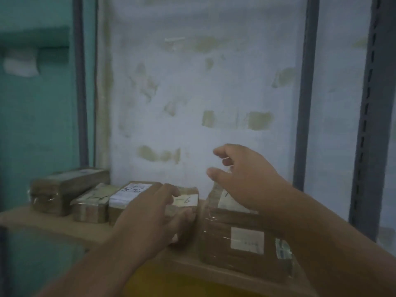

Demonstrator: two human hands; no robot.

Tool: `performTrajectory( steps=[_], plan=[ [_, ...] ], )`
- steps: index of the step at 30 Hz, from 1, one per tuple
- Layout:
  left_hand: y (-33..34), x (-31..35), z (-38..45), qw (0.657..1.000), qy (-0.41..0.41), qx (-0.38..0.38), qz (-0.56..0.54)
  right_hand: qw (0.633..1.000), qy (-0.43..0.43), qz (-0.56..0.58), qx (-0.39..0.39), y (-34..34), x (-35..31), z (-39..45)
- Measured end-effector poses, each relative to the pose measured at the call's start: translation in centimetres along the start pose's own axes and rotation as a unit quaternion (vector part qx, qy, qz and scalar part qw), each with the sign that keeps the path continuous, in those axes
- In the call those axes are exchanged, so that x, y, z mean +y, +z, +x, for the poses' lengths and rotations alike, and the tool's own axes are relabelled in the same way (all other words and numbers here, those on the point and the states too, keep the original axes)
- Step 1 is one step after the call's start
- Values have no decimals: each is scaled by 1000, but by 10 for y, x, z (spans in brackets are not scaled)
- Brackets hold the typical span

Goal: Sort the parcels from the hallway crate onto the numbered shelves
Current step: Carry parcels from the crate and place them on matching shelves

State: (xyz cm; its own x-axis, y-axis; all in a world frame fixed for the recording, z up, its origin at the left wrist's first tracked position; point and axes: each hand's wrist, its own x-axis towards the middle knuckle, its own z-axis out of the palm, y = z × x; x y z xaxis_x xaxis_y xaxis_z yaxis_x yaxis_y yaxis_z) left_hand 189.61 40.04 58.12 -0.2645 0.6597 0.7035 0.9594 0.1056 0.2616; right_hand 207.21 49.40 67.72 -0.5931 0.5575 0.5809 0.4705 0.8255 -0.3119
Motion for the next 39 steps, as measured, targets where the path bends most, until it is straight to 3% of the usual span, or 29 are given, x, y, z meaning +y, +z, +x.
performTrajectory(
  steps=[4,11,18,24,33,39],
  plan=[
    [-35,-55,-45,996,-6,62,62,996,-69,50,-7,30,-61,-10],
    [-125,-173,-149,978,-158,95,99,969,-162,171,-72,120,-214,-27],
    [-243,-309,-264,940,-278,85,180,928,-236,258,-127,239,-395,-42],
    [-323,-398,-330,906,-355,37,228,900,-230,312,-197,325,-507,-32],
    [-337,-561,-363,869,-429,17,246,880,-236,333,-243,474,-606,30],
    [-364,-673,-373,824,-508,-14,250,849,-253,360,-293,577,-691,93]
  ],
)
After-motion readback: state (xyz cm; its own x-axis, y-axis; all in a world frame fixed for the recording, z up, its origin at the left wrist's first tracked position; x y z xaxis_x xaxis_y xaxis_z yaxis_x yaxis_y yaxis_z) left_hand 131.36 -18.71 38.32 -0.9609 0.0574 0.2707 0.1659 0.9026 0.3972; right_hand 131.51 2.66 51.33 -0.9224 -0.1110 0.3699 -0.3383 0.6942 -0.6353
